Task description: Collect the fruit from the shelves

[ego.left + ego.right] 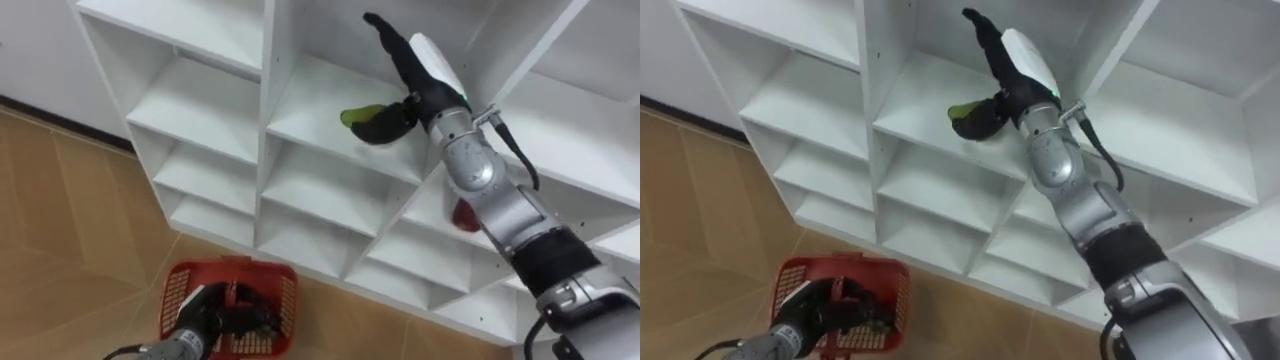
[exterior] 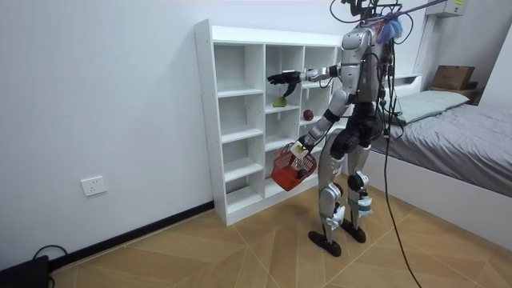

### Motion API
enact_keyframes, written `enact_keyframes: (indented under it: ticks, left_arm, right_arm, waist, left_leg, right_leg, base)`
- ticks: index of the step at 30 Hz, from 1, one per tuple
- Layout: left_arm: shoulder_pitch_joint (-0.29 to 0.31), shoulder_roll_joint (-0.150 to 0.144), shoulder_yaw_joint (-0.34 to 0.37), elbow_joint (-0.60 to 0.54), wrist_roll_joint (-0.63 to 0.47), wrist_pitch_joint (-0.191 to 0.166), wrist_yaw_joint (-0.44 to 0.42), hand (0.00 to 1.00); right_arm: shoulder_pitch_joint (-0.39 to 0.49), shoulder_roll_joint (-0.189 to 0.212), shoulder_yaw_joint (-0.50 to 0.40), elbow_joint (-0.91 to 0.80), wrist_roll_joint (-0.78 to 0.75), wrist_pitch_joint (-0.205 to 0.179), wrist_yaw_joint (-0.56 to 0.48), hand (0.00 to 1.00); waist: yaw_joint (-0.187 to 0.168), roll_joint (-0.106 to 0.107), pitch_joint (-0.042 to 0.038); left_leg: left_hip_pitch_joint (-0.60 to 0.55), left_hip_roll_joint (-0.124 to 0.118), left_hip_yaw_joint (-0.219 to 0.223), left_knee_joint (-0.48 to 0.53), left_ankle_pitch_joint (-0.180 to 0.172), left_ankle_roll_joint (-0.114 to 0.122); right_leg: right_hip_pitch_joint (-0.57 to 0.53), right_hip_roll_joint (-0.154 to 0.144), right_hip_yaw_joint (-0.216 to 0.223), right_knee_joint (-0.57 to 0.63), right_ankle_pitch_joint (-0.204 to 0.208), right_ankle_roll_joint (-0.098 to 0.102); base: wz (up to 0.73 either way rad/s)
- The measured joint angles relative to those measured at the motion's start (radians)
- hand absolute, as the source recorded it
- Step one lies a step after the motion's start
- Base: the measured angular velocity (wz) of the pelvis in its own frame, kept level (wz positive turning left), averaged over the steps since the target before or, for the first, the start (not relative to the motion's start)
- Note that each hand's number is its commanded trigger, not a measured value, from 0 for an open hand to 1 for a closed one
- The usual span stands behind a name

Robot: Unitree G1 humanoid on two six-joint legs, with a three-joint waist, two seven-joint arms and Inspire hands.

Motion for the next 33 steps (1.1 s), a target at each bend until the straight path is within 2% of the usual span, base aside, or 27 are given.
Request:
enact_keyframes:
  ticks: [1,4,8,10,13,26,33]
  left_arm:
    - [-0.001,0.003,-0.001,0.001,0.0,0.001,0.0,1.0]
    - [-0.007,0.008,-0.011,0.016,-0.001,0.003,-0.001,1.0]
    - [-0.009,0.006,-0.02,0.027,-0.003,0.011,-0.003,1.0]
    - [-0.019,0.006,-0.02,0.031,-0.003,0.011,-0.004,1.0]
    - [-0.02,0.009,-0.02,0.032,-0.003,0.011,-0.004,1.0]
    - [-0.035,0.022,-0.049,0.029,0.0,0.011,-0.009,1.0]
    - [-0.036,0.021,-0.05,0.02,0.001,0.012,-0.009,1.0]
  right_arm:
    - [-0.006,0.0,0.001,0.027,0.006,0.0,0.0,0.0]
    - [-0.026,-0.001,0.001,0.103,0.016,0.003,-0.004,0.0]
    - [-0.031,-0.003,0.001,0.146,0.016,0.004,-0.02,0.0]
    - [-0.063,-0.003,0.0,0.2,0.016,0.004,-0.024,0.0]
    - [-0.08,-0.004,-0.004,0.24,0.015,0.004,-0.044,0.0]
    - [-0.084,-0.009,-0.033,0.241,0.073,0.003,-0.066,0.0]
    - [-0.084,-0.009,-0.029,0.244,0.077,0.0,-0.074,0.0]
  waist:
    - [0.002,-0.013,0.001]
    - [0.013,-0.027,0.003]
    - [0.023,-0.026,0.0055]
    - [0.026,-0.026,0.0135]
    - [0.028,-0.027,0.0174]
    - [0.024,-0.024,0.0227]
    - [0.029,-0.017,0.0283]
  left_leg:
    - [-0.001,0.0,-0.001,-0.002,0.005,-0.001]
    - [-0.022,0.0,-0.008,0.0,0.008,-0.002]
    - [-0.046,0.001,-0.013,0.004,0.009,-0.001]
    - [-0.061,0.0,-0.017,0.004,0.013,0.001]
    - [-0.071,-0.002,-0.021,0.003,0.013,0.002]
    - [-0.103,-0.004,-0.024,0.007,0.013,0.002]
    - [-0.104,-0.003,-0.026,0.012,0.013,0.002]
  right_leg:
    - [-0.004,-0.002,-0.011,0.0,0.0,0.0]
    - [-0.022,-0.007,-0.031,0.0,0.0,0.0]
    - [-0.044,-0.012,-0.037,0.0,0.0,0.0]
    - [-0.058,-0.014,-0.035,0.002,0.0,0.0]
    - [-0.067,-0.017,-0.036,0.002,0.0,0.0]
    - [-0.094,-0.016,-0.036,0.004,0.0,0.0]
    - [-0.093,-0.015,-0.036,0.005,0.0,0.0]
  base:
    - [0.13]
    - [0.07]
    - [0.03]
    - [0.02]
    - [0.03]
    - [0.0]
    - [0.0]
